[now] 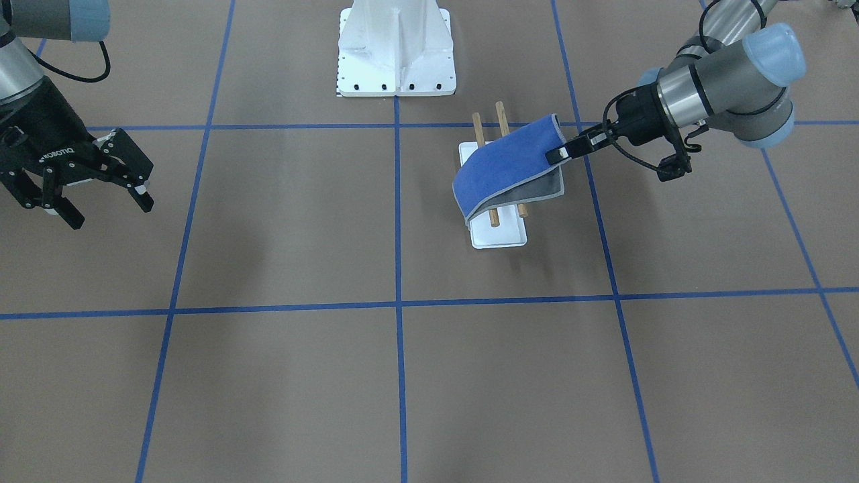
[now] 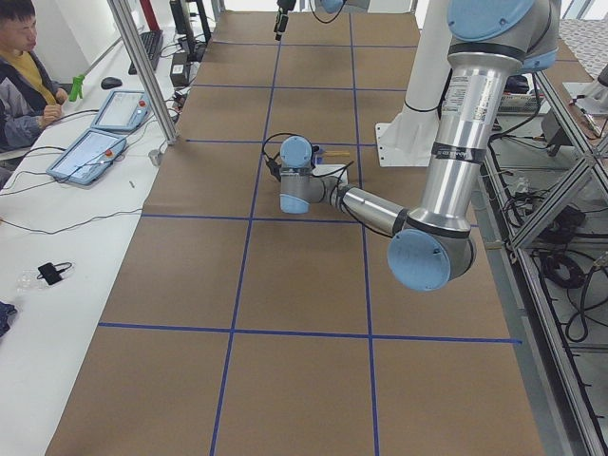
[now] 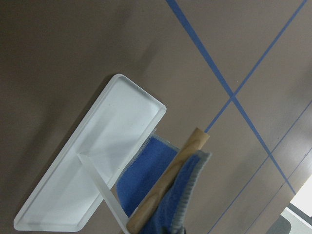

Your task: Hang towel on rack

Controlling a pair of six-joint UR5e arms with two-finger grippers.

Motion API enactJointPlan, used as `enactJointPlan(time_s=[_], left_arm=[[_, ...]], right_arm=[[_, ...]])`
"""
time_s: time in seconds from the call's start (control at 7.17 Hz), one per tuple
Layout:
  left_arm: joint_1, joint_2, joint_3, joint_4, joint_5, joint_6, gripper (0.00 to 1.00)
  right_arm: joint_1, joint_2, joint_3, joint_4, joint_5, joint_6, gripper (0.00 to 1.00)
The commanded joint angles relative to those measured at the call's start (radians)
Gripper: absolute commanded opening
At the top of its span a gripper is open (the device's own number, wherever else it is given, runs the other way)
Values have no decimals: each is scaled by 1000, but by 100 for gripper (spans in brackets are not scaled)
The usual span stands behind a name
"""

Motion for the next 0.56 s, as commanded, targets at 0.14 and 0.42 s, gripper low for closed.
enactJointPlan(time_s=[0.14, 0.42], left_arm=[[-4, 13, 27, -1, 2, 0, 0], [-1, 16, 63, -12, 5, 0, 71]], right_arm=[[1, 2, -1, 0, 0, 1, 100], [1, 2, -6, 0, 0, 1, 100]])
